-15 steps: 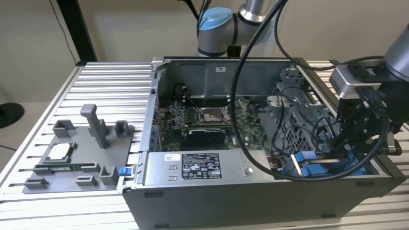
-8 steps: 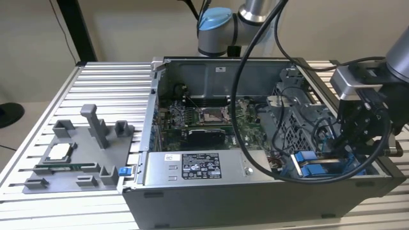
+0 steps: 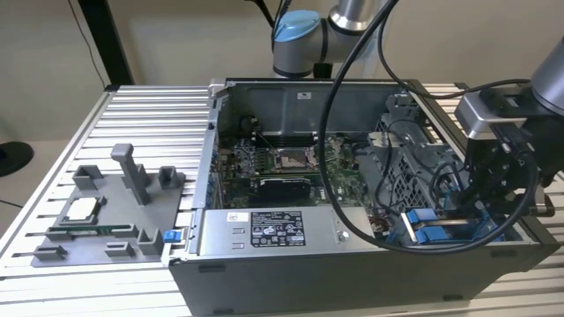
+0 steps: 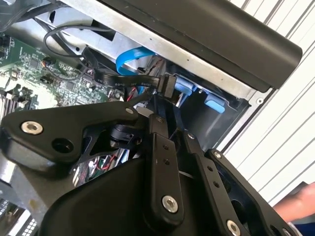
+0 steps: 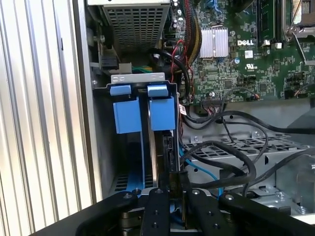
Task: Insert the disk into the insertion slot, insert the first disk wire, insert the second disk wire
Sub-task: 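Insert the first disk wire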
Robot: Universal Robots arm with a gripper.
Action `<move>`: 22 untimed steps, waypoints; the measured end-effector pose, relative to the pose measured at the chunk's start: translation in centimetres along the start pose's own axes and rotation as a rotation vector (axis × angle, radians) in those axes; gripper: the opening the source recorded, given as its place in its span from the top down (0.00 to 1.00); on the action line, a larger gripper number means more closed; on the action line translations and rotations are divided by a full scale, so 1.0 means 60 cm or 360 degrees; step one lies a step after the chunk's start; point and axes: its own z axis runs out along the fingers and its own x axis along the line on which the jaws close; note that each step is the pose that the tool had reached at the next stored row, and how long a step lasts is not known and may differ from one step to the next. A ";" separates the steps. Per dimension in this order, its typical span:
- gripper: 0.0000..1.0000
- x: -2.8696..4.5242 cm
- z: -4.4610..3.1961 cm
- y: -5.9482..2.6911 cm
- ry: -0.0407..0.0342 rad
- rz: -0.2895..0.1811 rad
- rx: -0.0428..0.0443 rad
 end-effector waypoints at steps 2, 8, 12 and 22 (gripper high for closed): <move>1.00 0.000 0.000 0.000 -0.0002 0.0000 0.0000; 1.00 -0.001 0.000 0.000 -0.0003 -0.0001 0.0000; 1.00 -0.002 0.001 0.000 -0.0007 -0.0002 0.0002; 1.00 -0.005 0.002 0.001 -0.0009 -0.0006 0.0025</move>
